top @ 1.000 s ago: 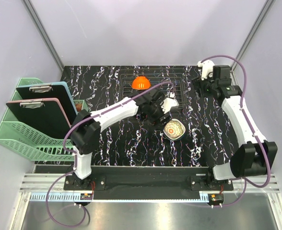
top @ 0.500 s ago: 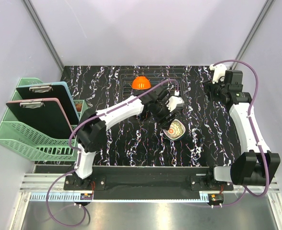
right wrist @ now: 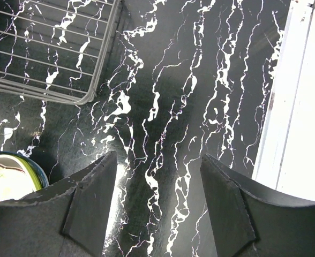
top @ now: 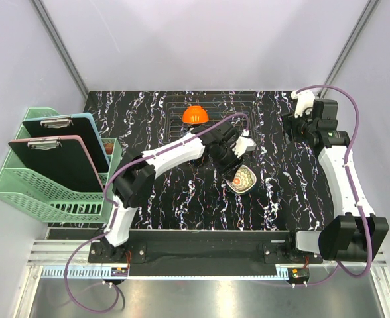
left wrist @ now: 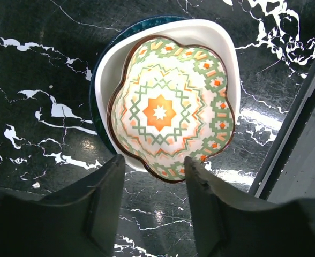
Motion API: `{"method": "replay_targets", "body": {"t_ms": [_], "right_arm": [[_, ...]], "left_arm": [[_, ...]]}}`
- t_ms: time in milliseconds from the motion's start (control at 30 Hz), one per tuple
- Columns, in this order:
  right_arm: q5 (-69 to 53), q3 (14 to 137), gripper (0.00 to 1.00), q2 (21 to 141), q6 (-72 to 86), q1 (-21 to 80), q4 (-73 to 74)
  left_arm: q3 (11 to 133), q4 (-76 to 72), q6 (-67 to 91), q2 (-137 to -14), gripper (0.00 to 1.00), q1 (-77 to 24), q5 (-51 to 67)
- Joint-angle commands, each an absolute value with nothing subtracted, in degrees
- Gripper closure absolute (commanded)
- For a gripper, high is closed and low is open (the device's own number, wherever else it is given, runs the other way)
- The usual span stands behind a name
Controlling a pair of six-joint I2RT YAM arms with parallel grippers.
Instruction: Load the bowls into the dish rack
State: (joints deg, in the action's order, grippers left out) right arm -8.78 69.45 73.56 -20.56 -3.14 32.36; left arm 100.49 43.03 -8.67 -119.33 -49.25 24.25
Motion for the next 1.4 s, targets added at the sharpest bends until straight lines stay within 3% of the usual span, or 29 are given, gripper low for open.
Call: {"method": "replay_targets", "body": {"t_ms": [0,600,1167,1367], "right_arm": [[-10.6,69.5,0.29,72.0,-20.1,-3.6,30.0],[-11.3,70.0,0.30,72.1,-19.4,-3.7,29.4],[-11.4,70.0,0.30,72.2,-19.6,-3.8,29.0],[-11.3,69.7,0.30,72.0,-19.7,-3.8,28.9]], "left_arm": [[102.7,43.2,-7.7,-119.6,0.53,-49.7,24.5],[104.0,43.9,-8.3,-120.3,0.83,-49.7,22.8],[108.0,44.5,-8.6,-122.2,0.85,-49.6,21.0],[110.5,45.4,-8.6,-123.2,0.97,-49.7,20.3]]}}
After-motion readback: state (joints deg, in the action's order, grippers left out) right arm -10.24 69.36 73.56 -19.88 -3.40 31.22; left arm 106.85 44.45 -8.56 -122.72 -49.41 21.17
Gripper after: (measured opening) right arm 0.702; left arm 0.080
